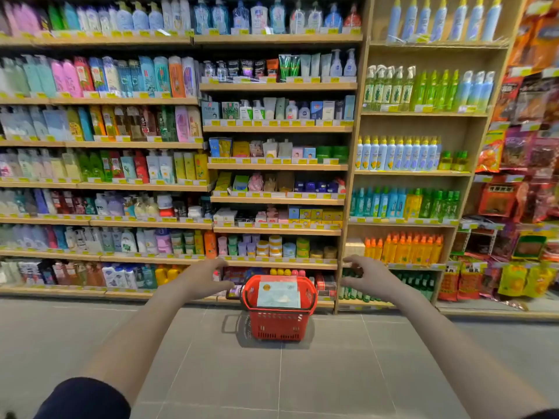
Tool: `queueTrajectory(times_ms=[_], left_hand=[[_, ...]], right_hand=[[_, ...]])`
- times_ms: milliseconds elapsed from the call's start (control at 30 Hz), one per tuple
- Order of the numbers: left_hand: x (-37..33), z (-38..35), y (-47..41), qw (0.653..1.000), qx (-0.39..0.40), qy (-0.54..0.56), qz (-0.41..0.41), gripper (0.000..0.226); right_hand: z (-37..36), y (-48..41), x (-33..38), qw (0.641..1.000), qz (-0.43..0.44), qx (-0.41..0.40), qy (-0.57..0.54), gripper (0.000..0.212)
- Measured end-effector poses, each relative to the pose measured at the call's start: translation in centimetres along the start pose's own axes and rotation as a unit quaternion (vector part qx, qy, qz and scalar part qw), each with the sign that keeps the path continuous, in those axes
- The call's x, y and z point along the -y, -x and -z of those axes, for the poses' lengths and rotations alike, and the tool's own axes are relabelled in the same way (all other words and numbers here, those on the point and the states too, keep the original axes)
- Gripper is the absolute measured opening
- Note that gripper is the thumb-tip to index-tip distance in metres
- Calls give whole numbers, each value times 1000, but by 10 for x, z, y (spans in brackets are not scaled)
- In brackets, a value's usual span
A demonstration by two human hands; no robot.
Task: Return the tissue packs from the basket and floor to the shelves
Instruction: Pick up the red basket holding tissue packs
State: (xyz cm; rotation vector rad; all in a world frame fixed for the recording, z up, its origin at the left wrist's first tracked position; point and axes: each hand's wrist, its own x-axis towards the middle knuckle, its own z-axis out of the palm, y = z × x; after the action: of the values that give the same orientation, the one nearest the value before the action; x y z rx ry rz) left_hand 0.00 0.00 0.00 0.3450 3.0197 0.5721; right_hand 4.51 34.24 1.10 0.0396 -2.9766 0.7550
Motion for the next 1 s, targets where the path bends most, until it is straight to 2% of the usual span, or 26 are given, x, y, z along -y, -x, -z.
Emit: queueTrajectory(times_ms=[333, 600, 767, 1000], left_hand=[[4, -13, -144, 1000, 9, -10, 10, 55], [54, -10, -288, 999, 39, 11, 13, 68], [83, 2, -378, 999, 39, 11, 3, 62], [113, -23, -462, 996, 90, 16, 3, 63]], right_hand=[[-10, -160, -34, 999, -3, -3, -38, 55], [-42, -292, -44, 997, -23, -12, -79, 55], [-61, -366, -49, 994, -46, -21, -102, 57], [-93, -441, -69, 988, -76, -7, -137, 57]])
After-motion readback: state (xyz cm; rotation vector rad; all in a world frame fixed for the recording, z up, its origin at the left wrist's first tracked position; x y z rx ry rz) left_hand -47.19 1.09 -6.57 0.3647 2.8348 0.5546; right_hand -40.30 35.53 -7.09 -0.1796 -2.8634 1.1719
